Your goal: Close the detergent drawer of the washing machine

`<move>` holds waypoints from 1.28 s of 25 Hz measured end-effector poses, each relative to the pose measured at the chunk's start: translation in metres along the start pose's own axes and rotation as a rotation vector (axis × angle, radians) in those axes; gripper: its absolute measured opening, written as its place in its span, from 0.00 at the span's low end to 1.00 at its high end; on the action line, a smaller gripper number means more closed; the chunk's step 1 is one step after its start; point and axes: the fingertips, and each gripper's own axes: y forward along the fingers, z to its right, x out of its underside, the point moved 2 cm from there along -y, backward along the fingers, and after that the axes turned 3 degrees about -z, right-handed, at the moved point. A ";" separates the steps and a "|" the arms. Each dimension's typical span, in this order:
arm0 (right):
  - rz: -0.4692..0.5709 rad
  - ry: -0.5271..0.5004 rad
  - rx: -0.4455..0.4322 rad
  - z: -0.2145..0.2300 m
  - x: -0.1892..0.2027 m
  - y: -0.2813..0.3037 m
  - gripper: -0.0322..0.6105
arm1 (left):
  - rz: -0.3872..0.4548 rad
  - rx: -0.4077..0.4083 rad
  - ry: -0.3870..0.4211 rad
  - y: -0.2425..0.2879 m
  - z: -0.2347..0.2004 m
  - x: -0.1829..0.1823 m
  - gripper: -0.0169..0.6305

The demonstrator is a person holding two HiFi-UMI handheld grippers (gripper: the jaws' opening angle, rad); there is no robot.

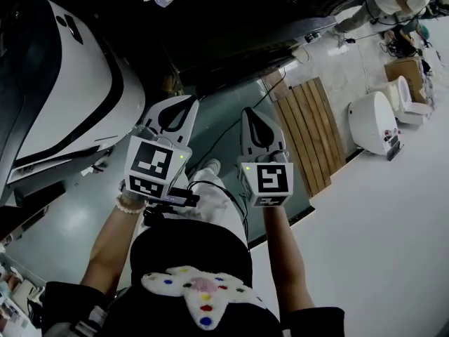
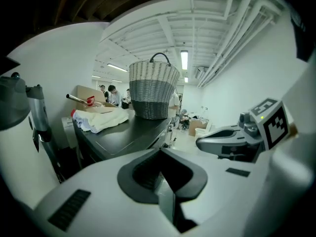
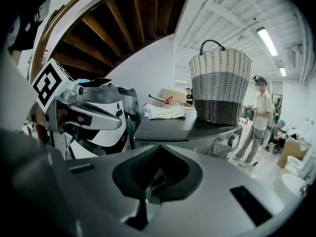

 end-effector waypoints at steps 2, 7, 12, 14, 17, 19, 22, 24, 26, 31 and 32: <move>0.018 0.000 0.004 -0.002 -0.010 -0.010 0.06 | 0.007 0.018 0.017 -0.008 0.006 -0.006 0.04; 0.079 0.040 -0.019 -0.010 -0.031 -0.031 0.06 | 0.025 0.050 0.055 -0.024 0.015 -0.020 0.04; 0.091 0.046 -0.007 -0.012 -0.039 -0.049 0.06 | 0.049 0.071 0.087 -0.039 0.022 -0.030 0.04; 0.090 0.031 0.005 -0.012 -0.043 -0.056 0.06 | 0.058 0.079 0.088 -0.045 0.024 -0.032 0.04; 0.094 0.050 0.019 -0.009 -0.046 -0.066 0.06 | 0.058 0.083 0.105 -0.051 0.026 -0.033 0.04; 0.090 0.063 0.022 -0.007 -0.044 -0.070 0.06 | 0.060 0.079 0.108 -0.054 0.025 -0.034 0.04; 0.076 0.074 0.018 -0.008 -0.039 -0.071 0.06 | 0.063 0.070 0.095 -0.056 0.023 -0.033 0.04; 0.070 0.085 0.012 -0.008 -0.037 -0.071 0.06 | 0.058 0.065 0.094 -0.056 0.023 -0.032 0.04; 0.070 0.083 0.008 -0.008 -0.038 -0.071 0.06 | 0.050 0.063 0.101 -0.057 0.023 -0.030 0.04; 0.075 0.053 -0.001 -0.012 -0.042 -0.070 0.06 | 0.045 0.067 0.110 -0.058 0.024 -0.028 0.04; 0.075 0.045 -0.004 -0.014 -0.043 -0.070 0.06 | 0.045 0.067 0.109 -0.058 0.024 -0.028 0.04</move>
